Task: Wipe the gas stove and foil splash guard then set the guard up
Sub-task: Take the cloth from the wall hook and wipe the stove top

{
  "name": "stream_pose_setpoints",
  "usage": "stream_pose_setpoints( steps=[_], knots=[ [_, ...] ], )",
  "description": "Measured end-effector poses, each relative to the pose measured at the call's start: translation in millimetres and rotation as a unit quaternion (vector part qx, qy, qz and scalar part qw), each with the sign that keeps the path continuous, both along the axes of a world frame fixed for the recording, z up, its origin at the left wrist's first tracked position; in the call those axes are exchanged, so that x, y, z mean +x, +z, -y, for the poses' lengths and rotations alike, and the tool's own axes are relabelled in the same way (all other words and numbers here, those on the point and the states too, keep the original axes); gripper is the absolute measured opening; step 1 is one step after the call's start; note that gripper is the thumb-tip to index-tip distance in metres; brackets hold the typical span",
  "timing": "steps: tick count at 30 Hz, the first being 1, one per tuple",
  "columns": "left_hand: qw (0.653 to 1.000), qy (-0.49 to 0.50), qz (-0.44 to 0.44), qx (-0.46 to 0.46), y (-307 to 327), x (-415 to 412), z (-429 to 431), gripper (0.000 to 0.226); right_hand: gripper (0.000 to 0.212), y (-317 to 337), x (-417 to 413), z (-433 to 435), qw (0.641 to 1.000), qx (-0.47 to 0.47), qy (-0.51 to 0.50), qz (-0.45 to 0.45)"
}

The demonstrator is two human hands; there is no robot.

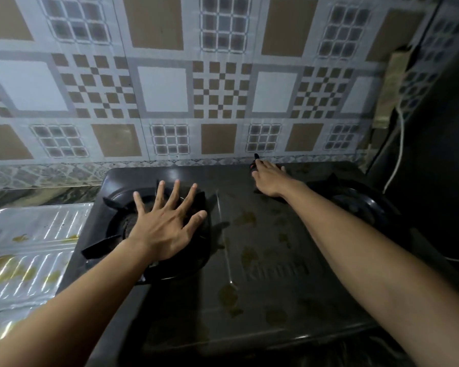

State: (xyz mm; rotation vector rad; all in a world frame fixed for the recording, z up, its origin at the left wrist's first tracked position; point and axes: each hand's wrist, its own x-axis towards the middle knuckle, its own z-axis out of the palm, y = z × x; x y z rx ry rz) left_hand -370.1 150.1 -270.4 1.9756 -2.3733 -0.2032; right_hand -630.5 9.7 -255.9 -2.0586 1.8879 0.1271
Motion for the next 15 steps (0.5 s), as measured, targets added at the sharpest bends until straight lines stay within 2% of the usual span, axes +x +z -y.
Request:
stream_pose_setpoints(
  steps=[9, 15],
  knots=[
    [0.999, -0.006, -0.031, 0.010, -6.4, -3.2, 0.1, 0.079, 0.058, 2.2, -18.8, -35.3, 0.997, -0.003, -0.070, 0.011],
    [1.000, 0.001, -0.017, 0.012, -0.2, 0.7, -1.6, 0.078, 0.056, -2.8, -15.3, -59.1, 0.996, -0.020, -0.083, 0.023]
  ],
)
